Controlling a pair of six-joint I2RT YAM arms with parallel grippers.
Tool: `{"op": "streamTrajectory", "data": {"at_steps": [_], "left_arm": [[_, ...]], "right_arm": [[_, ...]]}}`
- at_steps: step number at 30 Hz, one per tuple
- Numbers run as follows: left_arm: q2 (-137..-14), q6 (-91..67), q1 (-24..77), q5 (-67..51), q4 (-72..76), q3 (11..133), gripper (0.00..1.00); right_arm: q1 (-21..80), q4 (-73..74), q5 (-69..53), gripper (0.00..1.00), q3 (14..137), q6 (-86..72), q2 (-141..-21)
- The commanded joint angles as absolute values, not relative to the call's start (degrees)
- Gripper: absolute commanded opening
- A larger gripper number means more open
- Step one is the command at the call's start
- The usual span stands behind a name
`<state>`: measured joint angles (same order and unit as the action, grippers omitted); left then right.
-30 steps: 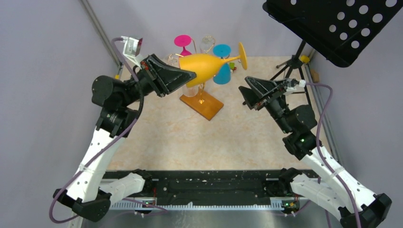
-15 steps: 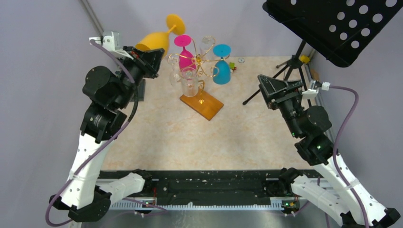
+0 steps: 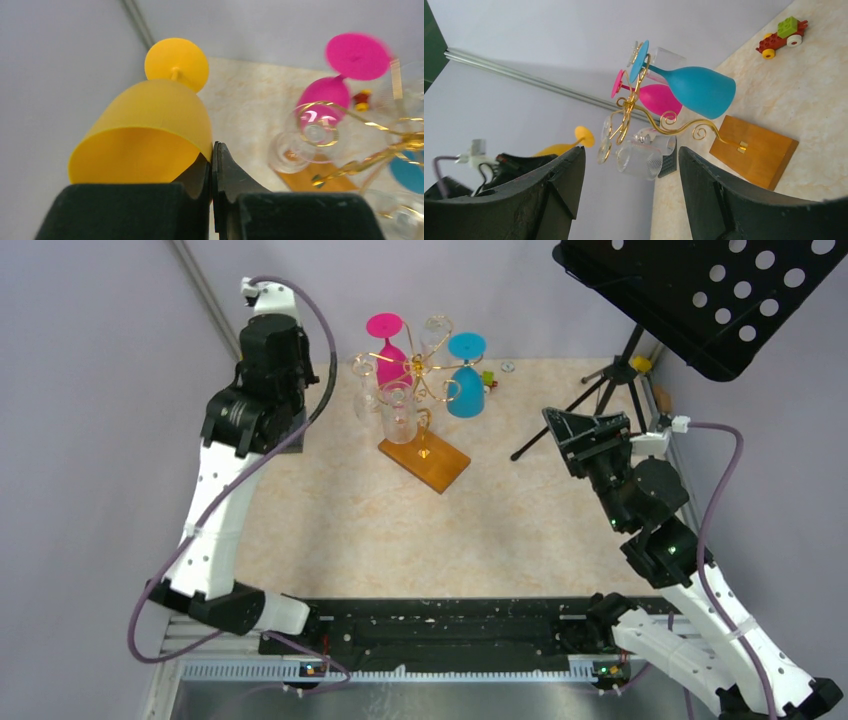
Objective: Take the wine glass off the wine glass rack
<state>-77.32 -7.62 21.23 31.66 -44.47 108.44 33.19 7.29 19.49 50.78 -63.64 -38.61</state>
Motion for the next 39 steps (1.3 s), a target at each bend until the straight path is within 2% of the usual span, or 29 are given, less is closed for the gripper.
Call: {"op": "streamTrajectory", "data": {"at_steps": [1, 8, 11, 17, 24, 31, 39], "left_arm": [[-84.92, -8.23, 17.19, 33.35, -60.60, 112.64, 0.00], [-83.07, -12.91, 3.30, 17.65, -58.55, 103.51, 0.00], [-84.38, -14.22, 1.11, 16.46, -60.50, 101.33, 0.00], [-84.17, -15.77, -5.02, 4.53, -57.73, 93.66, 0.00], [-87.34, -14.97, -6.75, 1.77, -59.24, 91.79, 0.00], [-90.49, -14.60, -9.40, 3.85, -59.10, 88.08, 0.00], [-94.63, -14.07, -10.90, 1.22, -62.71, 91.45, 0.00]], "right_arm": [[32.78, 7.74, 21.22, 0.69, 52.60, -62.23, -37.57], [32.79, 9.69, 22.74, 0.68, 52.61, -61.00, -35.94], [32.79, 9.74, 23.40, 0.68, 52.01, -61.05, -34.73], [32.79, 11.23, 23.85, 0.68, 52.75, -60.51, -33.86], [32.79, 11.64, 23.13, 0.68, 51.93, -61.73, -32.59], [32.82, 11.57, 23.15, 0.68, 52.21, -61.43, -32.48], [32.84, 10.02, 21.73, 0.68, 51.76, -62.29, -32.93]]}}
